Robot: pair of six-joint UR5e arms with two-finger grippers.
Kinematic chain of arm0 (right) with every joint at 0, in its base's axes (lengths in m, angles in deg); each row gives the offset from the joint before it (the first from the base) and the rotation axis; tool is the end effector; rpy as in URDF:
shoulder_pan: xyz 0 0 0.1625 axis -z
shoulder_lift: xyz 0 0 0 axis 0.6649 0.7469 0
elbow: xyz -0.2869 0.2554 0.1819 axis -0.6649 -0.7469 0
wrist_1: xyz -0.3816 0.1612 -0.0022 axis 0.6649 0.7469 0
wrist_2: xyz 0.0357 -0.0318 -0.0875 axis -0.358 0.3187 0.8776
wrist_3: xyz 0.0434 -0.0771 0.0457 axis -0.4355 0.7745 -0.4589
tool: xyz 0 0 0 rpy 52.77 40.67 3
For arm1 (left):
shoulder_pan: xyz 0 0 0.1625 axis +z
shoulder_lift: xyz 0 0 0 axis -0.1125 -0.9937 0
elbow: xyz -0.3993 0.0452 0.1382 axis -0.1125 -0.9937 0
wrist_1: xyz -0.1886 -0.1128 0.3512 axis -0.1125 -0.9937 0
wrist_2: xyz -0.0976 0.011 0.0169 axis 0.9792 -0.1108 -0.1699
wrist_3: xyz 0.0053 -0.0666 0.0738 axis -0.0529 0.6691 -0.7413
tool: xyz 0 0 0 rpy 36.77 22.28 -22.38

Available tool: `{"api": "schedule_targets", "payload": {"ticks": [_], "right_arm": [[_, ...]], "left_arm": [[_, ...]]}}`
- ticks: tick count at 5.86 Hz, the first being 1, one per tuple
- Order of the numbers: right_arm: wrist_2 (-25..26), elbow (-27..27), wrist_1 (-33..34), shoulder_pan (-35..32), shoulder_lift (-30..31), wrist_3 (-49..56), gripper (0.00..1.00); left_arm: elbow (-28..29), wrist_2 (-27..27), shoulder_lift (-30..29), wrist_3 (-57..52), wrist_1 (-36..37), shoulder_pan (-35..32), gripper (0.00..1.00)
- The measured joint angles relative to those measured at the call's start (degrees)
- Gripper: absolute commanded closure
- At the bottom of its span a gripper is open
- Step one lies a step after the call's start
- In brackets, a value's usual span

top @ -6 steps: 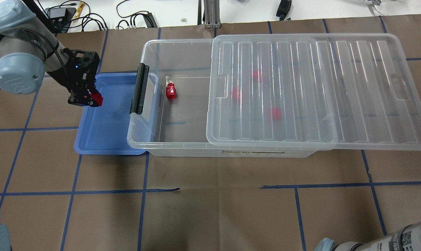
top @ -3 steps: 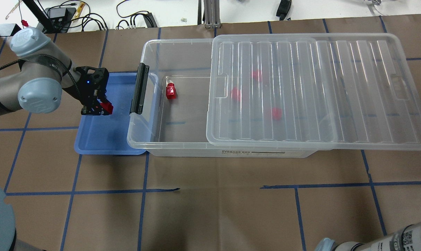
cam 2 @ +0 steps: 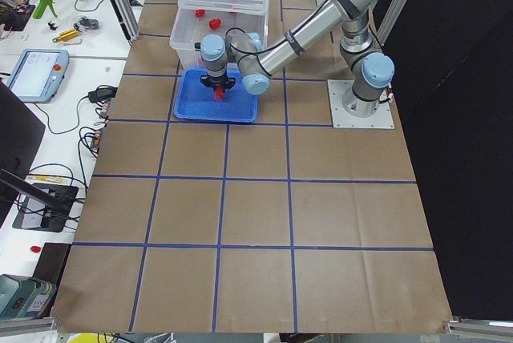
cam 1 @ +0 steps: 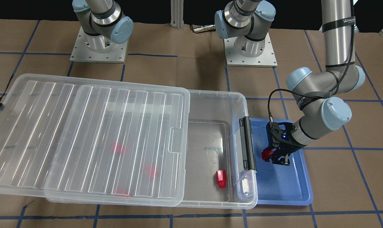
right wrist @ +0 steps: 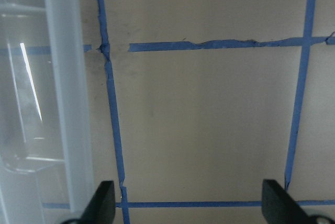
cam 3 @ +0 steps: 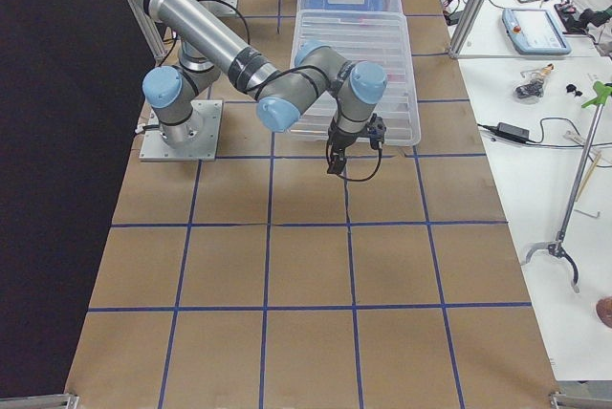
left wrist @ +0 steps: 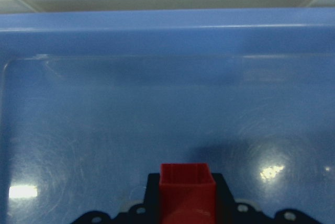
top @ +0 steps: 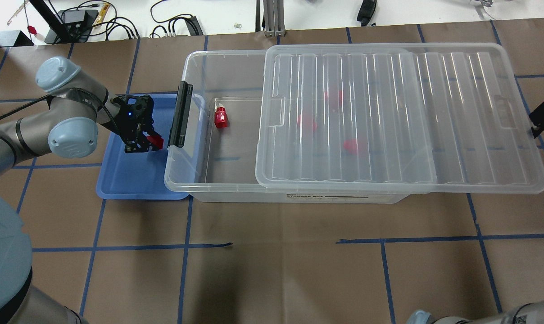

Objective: Place red block in blue tray from box

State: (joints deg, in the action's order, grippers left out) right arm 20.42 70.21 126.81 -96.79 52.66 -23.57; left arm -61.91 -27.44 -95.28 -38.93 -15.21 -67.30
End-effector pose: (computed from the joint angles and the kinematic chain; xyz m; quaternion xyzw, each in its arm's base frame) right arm -0.2069 -0.5187 0.3435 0.0175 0.9960 0.0855 0.0192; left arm 0.0080 -0.5889 0.1935 -0.7182 -0.6851 0.0979 0.0718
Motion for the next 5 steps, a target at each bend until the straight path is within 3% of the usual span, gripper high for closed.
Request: {"api": "schedule_targets", "payload": {"ticks": [3,5], "right_arm": [[-2.37,4.87,-0.08,-4.6,4.5,-5.67,0.0],[-4.31,6.01,-0.13,-7.89,5.37,-7.27,0.0]], "left_arm": [[0.87,-0.27,0.29,0.72,-1.75,0.19,0.02],[3.98,-0.24,6.25,7.56,-12.2,-0.56,0.02]]}}
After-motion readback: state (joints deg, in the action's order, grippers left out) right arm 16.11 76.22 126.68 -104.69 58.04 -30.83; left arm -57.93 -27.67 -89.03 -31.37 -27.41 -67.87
